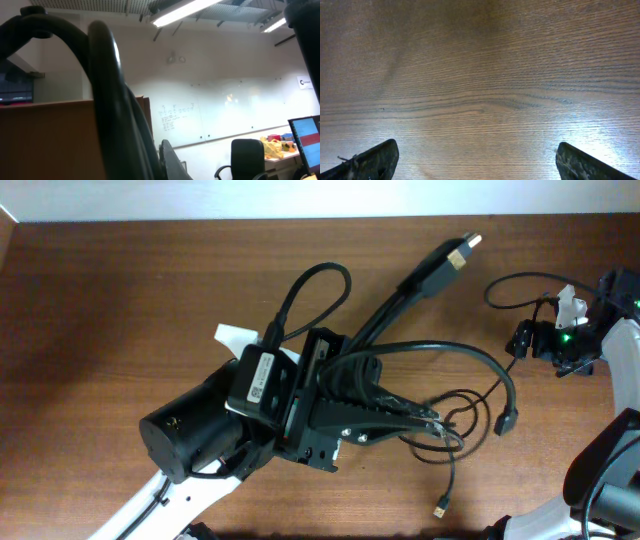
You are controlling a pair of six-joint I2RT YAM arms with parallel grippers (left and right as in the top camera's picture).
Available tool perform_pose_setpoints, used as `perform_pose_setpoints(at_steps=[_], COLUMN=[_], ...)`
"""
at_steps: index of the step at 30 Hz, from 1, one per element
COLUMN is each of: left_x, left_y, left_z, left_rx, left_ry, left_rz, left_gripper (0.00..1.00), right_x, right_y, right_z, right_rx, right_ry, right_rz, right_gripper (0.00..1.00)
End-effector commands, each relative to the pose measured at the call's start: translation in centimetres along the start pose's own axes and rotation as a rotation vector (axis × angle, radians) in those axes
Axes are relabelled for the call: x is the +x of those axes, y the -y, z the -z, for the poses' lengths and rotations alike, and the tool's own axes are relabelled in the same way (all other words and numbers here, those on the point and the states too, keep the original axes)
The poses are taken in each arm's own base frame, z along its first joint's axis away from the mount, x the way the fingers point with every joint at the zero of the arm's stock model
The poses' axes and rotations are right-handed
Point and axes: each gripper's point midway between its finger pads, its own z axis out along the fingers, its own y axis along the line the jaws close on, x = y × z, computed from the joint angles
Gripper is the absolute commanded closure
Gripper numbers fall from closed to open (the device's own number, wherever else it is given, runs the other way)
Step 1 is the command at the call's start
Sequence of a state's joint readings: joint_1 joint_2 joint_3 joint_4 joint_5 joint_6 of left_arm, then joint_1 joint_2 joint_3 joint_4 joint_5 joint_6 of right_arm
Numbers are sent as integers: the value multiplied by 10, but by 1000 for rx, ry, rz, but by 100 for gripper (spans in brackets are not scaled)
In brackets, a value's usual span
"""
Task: Untangle cables
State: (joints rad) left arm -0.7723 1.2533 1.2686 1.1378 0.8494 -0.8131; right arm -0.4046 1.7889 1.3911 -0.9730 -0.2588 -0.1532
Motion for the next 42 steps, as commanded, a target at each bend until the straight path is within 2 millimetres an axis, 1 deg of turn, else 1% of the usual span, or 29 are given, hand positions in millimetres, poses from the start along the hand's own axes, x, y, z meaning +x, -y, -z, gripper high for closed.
perform_pose_setpoints(at_steps=[1,3,4,7,9,10,13,14,17,19,22,23,24,25,26,28,29,30,31,33,34,35,36,37,38,39,40,41,42], left_x=[-19,-20,-20,-16,-12,-9,-1,0,9,20,38,49,56,66,72,80,83,85,89,102,109,122,132,143,155,163,176,185,190], left_y=[12,6,2,-12,-23,-29,-49,-53,-75,-96,-130,-147,-157,-171,-179,-189,-194,-198,-203,-207,-208,-210,-210,-210,-209,-207,-204,-200,-197], left_z=[-3,1,3,8,12,14,24,27,42,58,86,105,117,138,153,174,188,200,214,236,244,258,270,283,301,315,336,352,362], left_rx=[23,2,-12,-61,-101,-122,-199,-216,-304,-395,-583,-701,-775,-899,-985,-1104,-1180,-1237,-1302,-1372,-1391,-1426,-1458,-1502,-1560,-1607,-1674,-1728,-1762], left_ry=[25,18,11,-16,-39,-51,-92,-100,-151,-196,-234,-253,-265,-282,-293,-308,-322,-340,-378,-483,-522,-591,-636,-677,-730,-769,-835,-889,-926], left_rz=[-40,-49,-50,-31,-14,-1,47,56,56,75,168,209,226,246,252,258,244,216,180,122,116,122,134,155,180,195,217,231,239], left_gripper=[100,100,100,100,100,100,100,100,100,100,100,100,100,100,100,100,100,97,83,50,34,14,5,1,1,1,1,1,1], right_x=[0,1,0,-2,-1,0,4,4,4,0,-3,-3,-3,-1,2,7,11,14,17,24,27,32,35,40,44,48,53,56,59], right_y=[3,-1,-6,-36,-59,-71,-98,-101,-108,-112,-118,-122,-125,-129,-133,-138,-141,-143,-144,-147,-147,-146,-145,-143,-143,-143,-142,-143,-143], right_z=[-3,-3,-3,1,8,14,30,33,48,63,89,103,113,127,140,156,167,176,184,198,203,209,212,215,217,218,219,218,218], right_rx=[3,-17,-47,-218,-356,-430,-594,-614,-635,-622,-598,-585,-576,-563,-550,-535,-523,-510,-495,-468,-451,-420,-398,-374,-364,-353,-349,-352,-355], right_ry=[-10,-12,-9,16,43,60,116,128,163,198,259,292,314,348,380,415,437,456,470,498,507,515,517,518,515,510,501,491,482], right_rz=[-18,-18,-18,82,160,207,324,343,389,413,456,479,494,517,536,555,560,560,555,543,536,528,518,510,509,505,500,494,490], right_gripper=[1,1,1,1,1,1,1,1,1,1,1,1,1,1,1,1,1,1,1,1,1,1,1,1,1,1,1,1,1])
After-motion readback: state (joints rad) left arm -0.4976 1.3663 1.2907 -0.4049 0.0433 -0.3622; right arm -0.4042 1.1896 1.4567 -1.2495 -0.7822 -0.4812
